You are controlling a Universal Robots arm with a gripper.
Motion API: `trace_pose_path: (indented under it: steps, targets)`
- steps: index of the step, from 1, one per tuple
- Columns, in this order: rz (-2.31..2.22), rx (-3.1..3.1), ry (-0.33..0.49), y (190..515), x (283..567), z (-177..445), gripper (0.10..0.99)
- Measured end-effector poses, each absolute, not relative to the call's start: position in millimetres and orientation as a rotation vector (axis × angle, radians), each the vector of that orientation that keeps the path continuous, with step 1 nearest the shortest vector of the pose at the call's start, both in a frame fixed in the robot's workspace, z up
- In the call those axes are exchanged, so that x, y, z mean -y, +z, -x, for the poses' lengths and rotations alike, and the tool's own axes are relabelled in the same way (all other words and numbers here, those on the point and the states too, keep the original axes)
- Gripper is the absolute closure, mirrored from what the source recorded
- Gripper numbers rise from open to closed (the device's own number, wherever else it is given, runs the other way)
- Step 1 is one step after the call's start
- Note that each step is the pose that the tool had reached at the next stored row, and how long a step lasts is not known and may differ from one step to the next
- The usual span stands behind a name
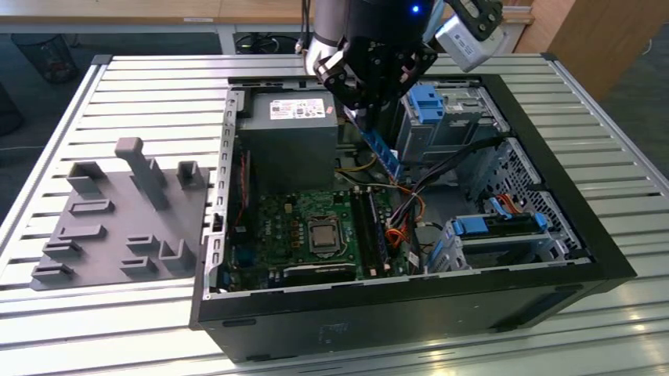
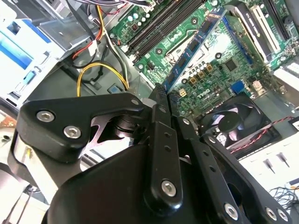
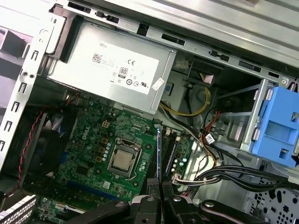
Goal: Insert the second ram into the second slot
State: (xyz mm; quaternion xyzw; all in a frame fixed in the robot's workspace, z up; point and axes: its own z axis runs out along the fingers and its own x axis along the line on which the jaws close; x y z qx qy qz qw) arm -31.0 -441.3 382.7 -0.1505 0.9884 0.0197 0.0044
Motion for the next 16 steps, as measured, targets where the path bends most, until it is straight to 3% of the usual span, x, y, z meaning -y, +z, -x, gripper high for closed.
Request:
trace_pose_path:
  steps: [16]
  targets:
    - [0.276,-3.117,0.061,382.6,441.3,31.0,0.949]
